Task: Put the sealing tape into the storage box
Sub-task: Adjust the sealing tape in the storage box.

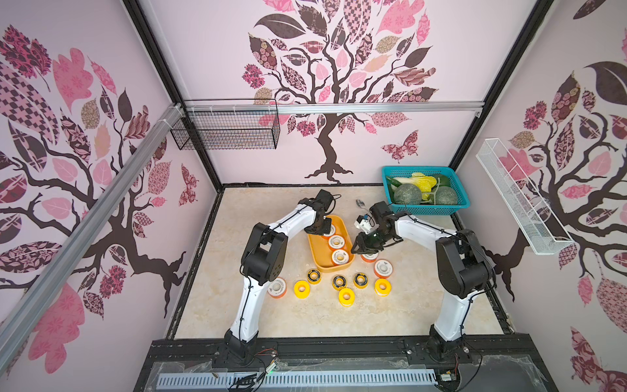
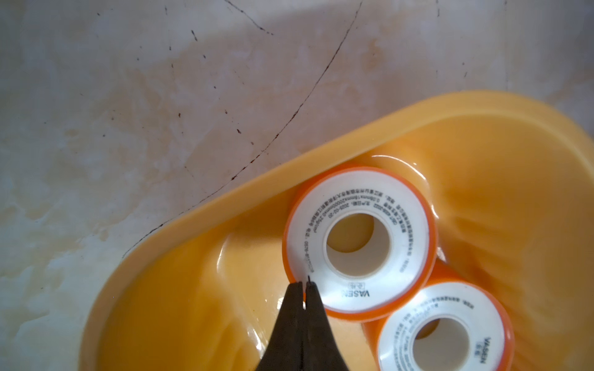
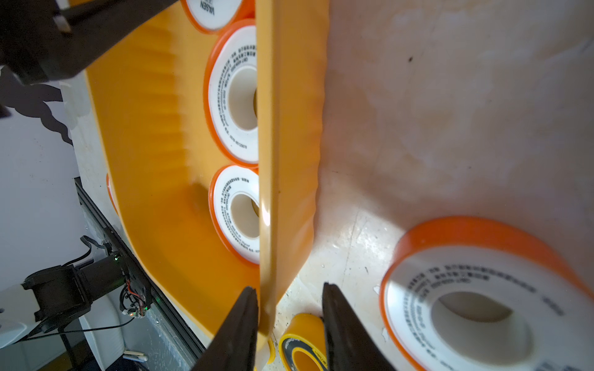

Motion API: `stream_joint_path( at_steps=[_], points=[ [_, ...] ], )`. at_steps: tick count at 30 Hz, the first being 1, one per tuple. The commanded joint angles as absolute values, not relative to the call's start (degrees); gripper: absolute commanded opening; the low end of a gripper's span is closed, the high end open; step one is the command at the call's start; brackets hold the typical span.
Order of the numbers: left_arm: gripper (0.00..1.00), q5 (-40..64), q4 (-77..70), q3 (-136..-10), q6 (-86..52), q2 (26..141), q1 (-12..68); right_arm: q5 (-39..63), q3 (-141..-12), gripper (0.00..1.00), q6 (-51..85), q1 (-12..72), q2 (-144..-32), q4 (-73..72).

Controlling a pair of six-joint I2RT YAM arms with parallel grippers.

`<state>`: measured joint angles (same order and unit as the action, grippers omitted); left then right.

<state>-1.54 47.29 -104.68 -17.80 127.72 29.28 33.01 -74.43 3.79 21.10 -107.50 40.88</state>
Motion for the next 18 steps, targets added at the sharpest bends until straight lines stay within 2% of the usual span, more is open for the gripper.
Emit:
stream_joint_path(
  at_steps=[1,11,18],
  points=[
    [0.06,2.2,47.0,-105.0,-17.7,130.7,29.5,33.4,-75.9,0.38,3.1,21.2,-107.1,41.4],
    [0.16,4.2,46.4,-105.8,-17.6,130.8,29.5,33.2,-76.2,0.38,3.0,21.2,-106.8,41.7],
    [0.30,4.0,46.6,-106.2,-17.5,127.5,29.4,31.1,-76.1,0.39,3.2,21.2,-105.5,41.6]
  ],
)
